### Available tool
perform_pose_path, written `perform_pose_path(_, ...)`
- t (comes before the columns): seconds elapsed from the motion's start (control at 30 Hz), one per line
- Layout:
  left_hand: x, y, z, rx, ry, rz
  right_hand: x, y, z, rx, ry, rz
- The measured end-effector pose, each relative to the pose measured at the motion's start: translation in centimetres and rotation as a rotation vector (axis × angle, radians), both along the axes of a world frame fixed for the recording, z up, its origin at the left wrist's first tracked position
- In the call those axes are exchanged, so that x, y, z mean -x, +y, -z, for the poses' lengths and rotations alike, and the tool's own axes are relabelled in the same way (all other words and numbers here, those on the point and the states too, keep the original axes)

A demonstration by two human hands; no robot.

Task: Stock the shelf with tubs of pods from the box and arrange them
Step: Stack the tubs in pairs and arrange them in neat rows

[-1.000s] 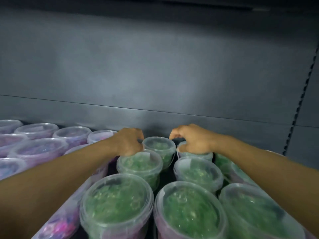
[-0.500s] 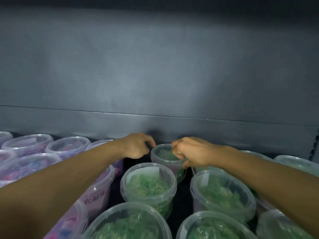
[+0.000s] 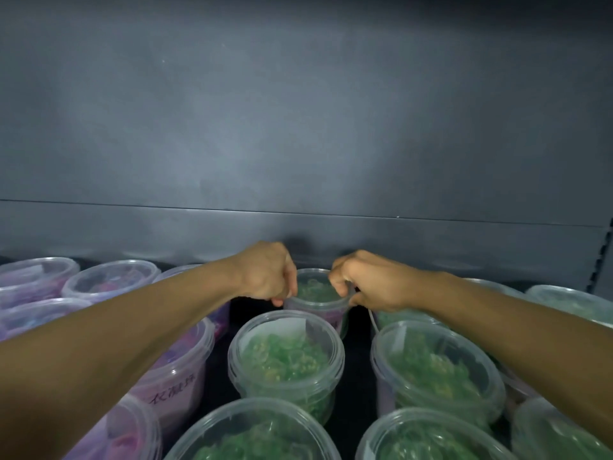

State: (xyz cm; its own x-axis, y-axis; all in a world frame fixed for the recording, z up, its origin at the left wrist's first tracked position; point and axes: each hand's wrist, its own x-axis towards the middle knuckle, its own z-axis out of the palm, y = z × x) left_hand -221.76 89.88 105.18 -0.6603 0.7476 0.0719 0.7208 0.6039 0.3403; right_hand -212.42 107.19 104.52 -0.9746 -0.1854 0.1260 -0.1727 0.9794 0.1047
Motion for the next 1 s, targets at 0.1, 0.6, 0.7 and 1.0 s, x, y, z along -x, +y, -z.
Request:
perform_pose_path(0.1, -0.4, -0.1, -0.1, 0.063, 0.178, 0.057, 0.0, 0.4, 0.3, 0.039, 0.018, -0.004)
perform_pose_path(0.6, -0.6, 1.0, -1.3, 0.212, 0.243, 0.183, -7.2, 5.9, -2.1, 0.062, -0.270, 0.319)
perform_pose_path(0.7, -1.5, 3.0, -1.5, 0.095, 0.238, 0.217, -6.9, 6.0, -1.4, -0.012, -0.200, 0.182)
perform_pose_path(1.0, -3.2, 9.7, 1.3, 0.110, 0.357, 0.388, -6.3, 6.5, -0.8, -0.428, -0.034, 0.162)
